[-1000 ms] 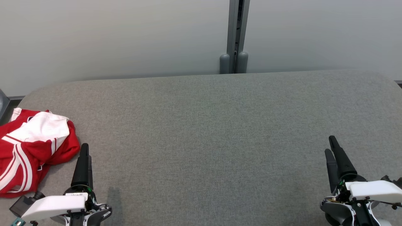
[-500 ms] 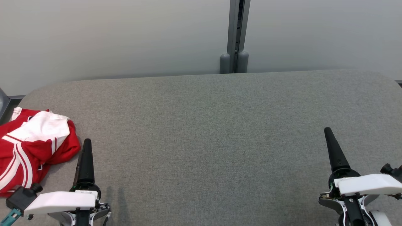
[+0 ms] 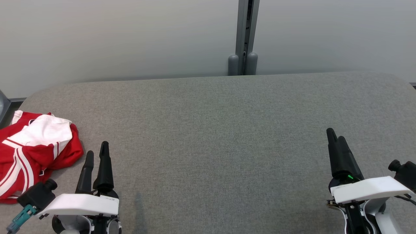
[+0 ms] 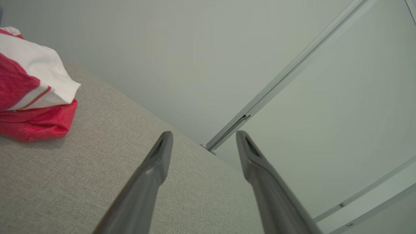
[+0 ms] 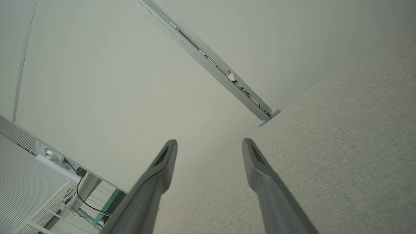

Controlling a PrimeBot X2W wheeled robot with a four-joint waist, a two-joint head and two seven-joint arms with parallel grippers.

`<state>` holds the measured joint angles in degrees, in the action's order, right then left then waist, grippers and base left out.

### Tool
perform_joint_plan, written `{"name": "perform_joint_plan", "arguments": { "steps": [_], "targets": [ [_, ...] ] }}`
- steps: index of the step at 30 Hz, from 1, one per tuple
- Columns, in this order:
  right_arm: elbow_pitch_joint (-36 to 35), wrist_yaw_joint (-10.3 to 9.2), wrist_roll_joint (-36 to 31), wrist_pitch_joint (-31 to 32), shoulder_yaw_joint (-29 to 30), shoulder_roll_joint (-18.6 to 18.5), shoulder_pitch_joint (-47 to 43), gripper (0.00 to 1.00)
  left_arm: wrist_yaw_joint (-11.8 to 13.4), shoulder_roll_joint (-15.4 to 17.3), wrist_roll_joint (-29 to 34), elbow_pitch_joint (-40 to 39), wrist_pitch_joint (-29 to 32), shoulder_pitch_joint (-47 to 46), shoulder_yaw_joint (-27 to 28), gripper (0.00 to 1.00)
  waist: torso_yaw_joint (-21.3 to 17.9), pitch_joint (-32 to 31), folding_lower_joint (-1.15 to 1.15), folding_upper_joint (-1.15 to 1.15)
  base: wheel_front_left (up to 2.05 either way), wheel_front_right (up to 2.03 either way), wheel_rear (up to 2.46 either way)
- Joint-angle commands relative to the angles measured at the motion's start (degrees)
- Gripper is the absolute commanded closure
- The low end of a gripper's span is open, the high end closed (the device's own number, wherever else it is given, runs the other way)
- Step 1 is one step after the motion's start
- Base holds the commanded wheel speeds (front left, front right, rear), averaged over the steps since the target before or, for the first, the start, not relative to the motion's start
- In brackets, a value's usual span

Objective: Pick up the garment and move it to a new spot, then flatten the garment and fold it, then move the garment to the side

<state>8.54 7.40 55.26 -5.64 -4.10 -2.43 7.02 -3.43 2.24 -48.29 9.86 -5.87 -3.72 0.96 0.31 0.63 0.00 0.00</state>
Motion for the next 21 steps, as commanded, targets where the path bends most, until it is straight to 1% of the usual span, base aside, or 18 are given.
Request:
{"name": "perform_joint_plan", "arguments": {
  "steps": [1,5,10,11,21],
  "targets": [
    [-0.81,0.07,-3.70,-0.81,-0.11,-0.50,1.42,0.00,0.37,0.43,2.30,-0.82,-0.57,-1.22,-0.35,0.00,0.01,0.02,0.00,0.00,0.00,0.00,0.00],
    [-0.46,0.08,-9.20,-1.51,0.24,-0.44,1.59,0.00,1.01,0.46,6.98,-0.74,-1.27,-1.13,-0.93,0.00,0.01,0.04,0.00,0.00,0.00,0.00,0.00],
    [-0.14,0.08,-14.51,-2.33,0.17,-0.34,1.53,0.00,1.94,0.48,13.14,-0.37,-2.04,-1.13,-1.85,0.00,0.01,0.10,0.00,0.00,0.00,0.00,0.00],
    [-0.14,0.08,-14.51,-2.33,0.17,-0.34,1.53,0.00,1.94,0.48,13.14,-0.37,-2.04,-1.13,-1.85,0.00,0.01,0.10,0.00,0.00,0.00,0.00,0.00],
    [-0.09,0.09,-22.54,-3.83,-0.14,-0.33,1.90,0.00,3.19,0.55,20.29,0.24,-3.59,-1.42,-2.79,0.00,0.08,0.39,0.00,0.00,0.00,0.00,0.00]
  ]
}}
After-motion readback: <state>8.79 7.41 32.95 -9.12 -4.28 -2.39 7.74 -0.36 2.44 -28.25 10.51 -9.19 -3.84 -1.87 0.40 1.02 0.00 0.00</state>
